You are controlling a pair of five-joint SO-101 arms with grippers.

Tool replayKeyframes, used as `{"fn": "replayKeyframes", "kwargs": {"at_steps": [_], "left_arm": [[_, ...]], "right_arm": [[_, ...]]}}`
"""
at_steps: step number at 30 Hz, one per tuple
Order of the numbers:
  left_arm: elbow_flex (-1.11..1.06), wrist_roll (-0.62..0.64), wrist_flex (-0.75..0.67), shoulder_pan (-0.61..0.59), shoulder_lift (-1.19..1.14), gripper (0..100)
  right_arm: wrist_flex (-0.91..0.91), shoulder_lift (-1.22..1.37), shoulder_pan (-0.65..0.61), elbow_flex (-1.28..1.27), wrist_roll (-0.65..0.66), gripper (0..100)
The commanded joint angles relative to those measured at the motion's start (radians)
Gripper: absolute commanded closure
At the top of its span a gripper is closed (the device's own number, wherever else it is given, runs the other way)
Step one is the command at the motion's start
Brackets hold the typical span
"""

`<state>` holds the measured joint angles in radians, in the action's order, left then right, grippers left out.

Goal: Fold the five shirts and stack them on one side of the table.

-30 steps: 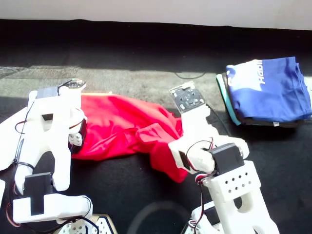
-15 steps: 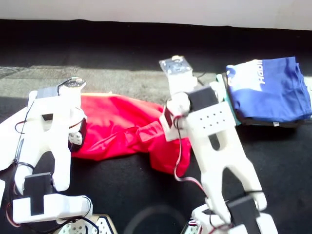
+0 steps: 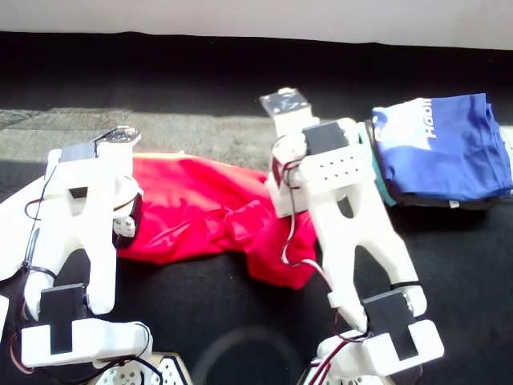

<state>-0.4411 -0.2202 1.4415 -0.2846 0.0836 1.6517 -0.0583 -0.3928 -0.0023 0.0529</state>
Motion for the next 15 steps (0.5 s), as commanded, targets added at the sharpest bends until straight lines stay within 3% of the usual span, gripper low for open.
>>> {"fn": "replayKeyframes", "kwargs": {"at_steps": [1,5,8,11,15], "left_arm": [[0.002,-0.008,-0.002,-0.012,0.045,99],[0.004,-0.008,-0.008,-0.012,0.045,99],[0.004,-0.008,-0.008,-0.010,0.045,99],[0.004,-0.008,-0.008,-0.010,0.045,99],[0.004,-0.008,-0.008,-0.012,0.045,99]], "right_arm": [[-0.042,-0.004,0.105,0.048,0.011,99.0],[-0.232,0.002,0.259,0.039,0.015,98.9],[-0.337,-0.001,0.292,0.045,0.147,98.9],[-0.314,-0.008,0.220,0.047,0.242,98.9],[-0.122,-0.007,0.048,0.047,0.282,98.1]]}}
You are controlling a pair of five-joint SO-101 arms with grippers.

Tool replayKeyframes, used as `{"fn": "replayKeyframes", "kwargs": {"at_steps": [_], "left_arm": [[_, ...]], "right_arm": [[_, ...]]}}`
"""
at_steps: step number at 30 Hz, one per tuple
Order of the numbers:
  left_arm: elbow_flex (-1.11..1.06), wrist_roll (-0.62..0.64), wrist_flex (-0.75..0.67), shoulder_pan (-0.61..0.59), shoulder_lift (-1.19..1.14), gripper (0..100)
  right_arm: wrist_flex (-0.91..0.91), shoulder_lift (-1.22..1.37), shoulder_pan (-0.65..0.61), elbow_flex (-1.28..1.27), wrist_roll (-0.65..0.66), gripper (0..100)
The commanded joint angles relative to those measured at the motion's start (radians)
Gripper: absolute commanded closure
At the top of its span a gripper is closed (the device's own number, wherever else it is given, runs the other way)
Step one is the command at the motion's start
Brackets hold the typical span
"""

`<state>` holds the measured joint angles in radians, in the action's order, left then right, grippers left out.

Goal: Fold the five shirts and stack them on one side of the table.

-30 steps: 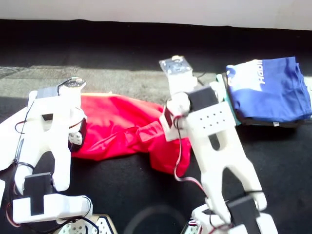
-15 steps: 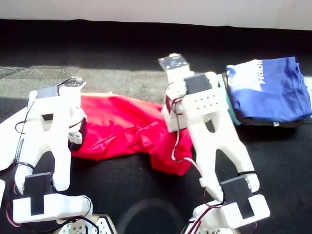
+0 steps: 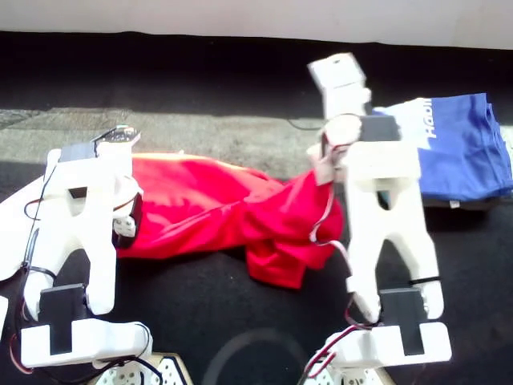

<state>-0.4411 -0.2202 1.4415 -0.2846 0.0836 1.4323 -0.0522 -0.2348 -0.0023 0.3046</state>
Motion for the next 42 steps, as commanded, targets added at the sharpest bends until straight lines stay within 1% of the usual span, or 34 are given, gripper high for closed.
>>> {"fn": "replayKeyframes", "kwargs": {"at_steps": [1,5,9,13,19,24,28,31,35,37,42], "left_arm": [[0.004,-0.008,-0.008,-0.012,0.045,99],[0.004,-0.008,-0.008,-0.012,0.045,99],[0.010,-0.008,-0.008,-0.012,0.045,99],[0.045,-0.008,-0.002,-0.012,0.045,99],[0.068,-0.008,-0.002,-0.010,0.042,99],[0.068,-0.008,-0.002,-0.010,0.038,99],[0.068,-0.008,-0.002,-0.010,0.044,99],[0.068,-0.008,0.000,-0.010,0.045,99],[0.068,-0.008,0.000,-0.012,0.045,99],[0.068,-0.008,0.000,-0.012,0.045,99],[0.068,-0.008,-0.002,-0.012,0.045,99]], "right_arm": [[0.133,-0.013,-0.143,0.047,0.021,96.2],[0.237,-0.015,-0.226,0.047,0.008,85.1],[0.306,-0.015,-0.239,0.048,0.000,85.1],[0.328,-0.059,-0.159,0.048,-0.002,85.1],[0.329,-0.272,-0.027,0.091,-0.002,85.1],[0.328,-0.421,-0.010,0.094,0.000,85.1],[0.328,-0.447,-0.013,0.079,0.005,85.1],[0.328,-0.433,-0.012,-0.036,0.046,85.1],[0.312,-0.415,-0.012,-0.278,0.069,85.0],[0.260,-0.426,-0.005,-0.403,0.072,85.0],[0.076,-0.472,0.027,-0.690,0.152,85.0]]}}
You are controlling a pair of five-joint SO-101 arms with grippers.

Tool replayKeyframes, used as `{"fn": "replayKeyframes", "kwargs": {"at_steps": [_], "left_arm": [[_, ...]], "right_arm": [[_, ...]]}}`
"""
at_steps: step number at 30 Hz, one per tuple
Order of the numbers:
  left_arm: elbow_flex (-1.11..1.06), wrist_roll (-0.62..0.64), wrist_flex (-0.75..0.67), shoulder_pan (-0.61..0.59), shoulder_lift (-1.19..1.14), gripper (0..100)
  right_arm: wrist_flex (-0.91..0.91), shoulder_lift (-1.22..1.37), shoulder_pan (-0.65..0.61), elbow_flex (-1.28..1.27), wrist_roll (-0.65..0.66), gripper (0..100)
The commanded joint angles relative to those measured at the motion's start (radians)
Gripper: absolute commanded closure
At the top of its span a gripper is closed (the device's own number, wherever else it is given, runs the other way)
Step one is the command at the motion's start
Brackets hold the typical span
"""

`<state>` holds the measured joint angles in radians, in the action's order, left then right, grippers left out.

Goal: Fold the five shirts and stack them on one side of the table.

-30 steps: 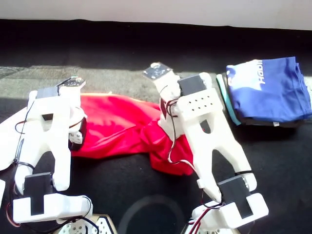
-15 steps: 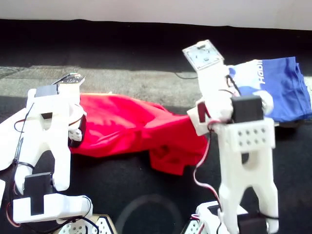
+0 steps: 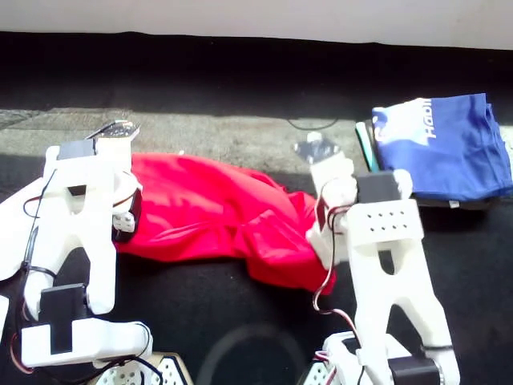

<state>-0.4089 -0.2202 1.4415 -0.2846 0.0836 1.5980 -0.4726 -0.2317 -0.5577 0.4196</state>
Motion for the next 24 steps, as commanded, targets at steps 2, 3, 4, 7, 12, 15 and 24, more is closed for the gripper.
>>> {"fn": "replayKeyframes", "kwargs": {"at_steps": [2,3,4,7,12,15,24], "left_arm": [[0.036,-0.008,-0.002,-0.012,0.045,99],[0.036,-0.008,-0.003,-0.012,0.045,99],[0.036,-0.008,-0.003,-0.012,0.045,99],[0.036,-0.008,-0.006,-0.012,0.045,99],[0.036,-0.008,-0.008,-0.012,0.045,99],[0.036,-0.008,-0.008,-0.010,0.045,99],[0.036,-0.006,-0.006,-0.012,0.045,99]], "right_arm": [[-0.134,-0.077,0.042,-0.216,0.069,85.0],[-0.142,-0.093,0.059,-0.245,0.094,85.0],[-0.142,-0.107,0.074,-0.266,0.118,85.0],[-0.107,-0.165,0.145,-0.297,0.203,85.0],[-0.071,-0.292,0.306,-0.225,0.347,85.0],[-0.071,-0.352,0.357,-0.162,0.365,85.0],[-0.124,-0.397,0.398,-0.165,0.371,84.8]]}}
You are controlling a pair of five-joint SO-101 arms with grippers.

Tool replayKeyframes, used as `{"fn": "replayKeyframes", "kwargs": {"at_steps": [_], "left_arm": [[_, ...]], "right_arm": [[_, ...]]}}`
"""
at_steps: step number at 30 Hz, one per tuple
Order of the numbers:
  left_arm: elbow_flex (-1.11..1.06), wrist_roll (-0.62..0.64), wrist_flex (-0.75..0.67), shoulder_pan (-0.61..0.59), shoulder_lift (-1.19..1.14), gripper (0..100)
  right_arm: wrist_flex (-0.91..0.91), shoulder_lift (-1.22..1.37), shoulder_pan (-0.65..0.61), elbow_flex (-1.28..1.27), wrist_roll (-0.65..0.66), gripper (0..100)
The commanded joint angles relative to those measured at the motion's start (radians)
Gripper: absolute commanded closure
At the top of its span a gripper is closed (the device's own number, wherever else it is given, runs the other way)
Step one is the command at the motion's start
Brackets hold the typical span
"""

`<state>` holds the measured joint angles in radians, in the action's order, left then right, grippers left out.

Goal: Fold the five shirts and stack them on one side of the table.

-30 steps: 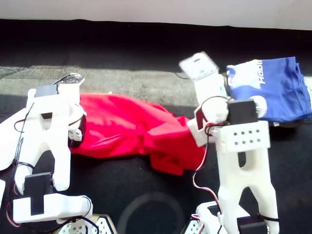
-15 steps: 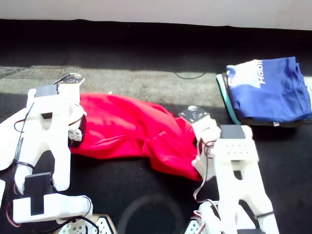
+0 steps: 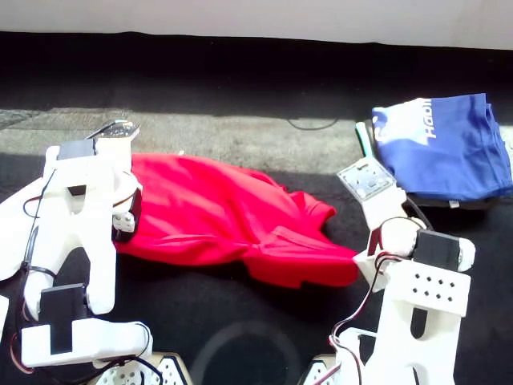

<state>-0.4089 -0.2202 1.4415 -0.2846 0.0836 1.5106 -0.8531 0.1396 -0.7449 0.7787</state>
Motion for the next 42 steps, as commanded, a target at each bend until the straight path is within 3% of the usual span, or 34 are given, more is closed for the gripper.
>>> {"fn": "replayKeyframes", "kwargs": {"at_steps": [1,8,14,17,20,28,33,38,42], "left_arm": [[0.036,-0.006,-0.006,-0.012,0.045,99],[0.036,-0.003,-0.003,-0.012,0.045,99],[0.036,-0.003,-0.008,-0.010,0.039,99],[0.028,-0.006,-0.008,-0.016,0.036,99],[0.030,-0.008,-0.008,-0.071,0.036,99],[0.036,-0.163,-0.041,-0.320,0.045,99],[0.036,-0.212,-0.123,-0.483,0.036,99],[0.027,-0.212,-0.137,-0.495,0.035,99],[0.030,-0.212,-0.137,-0.493,0.035,99]], "right_arm": [[-0.061,-0.016,0.036,-0.013,0.012,84.8],[-0.338,-0.007,0.065,-0.341,-0.002,84.8],[-0.549,-0.001,-0.090,-0.349,-0.396,84.8],[-0.547,-0.001,-0.199,-0.263,-0.479,84.8],[-0.550,0.004,-0.219,-0.142,-0.545,84.8],[-0.535,0.263,-0.234,0.197,-0.689,84.7],[-0.400,0.426,-0.349,0.300,-0.692,84.7],[-0.303,0.472,-0.518,0.291,-0.651,84.7],[-0.295,0.472,-0.562,0.303,-0.683,84.7]]}}
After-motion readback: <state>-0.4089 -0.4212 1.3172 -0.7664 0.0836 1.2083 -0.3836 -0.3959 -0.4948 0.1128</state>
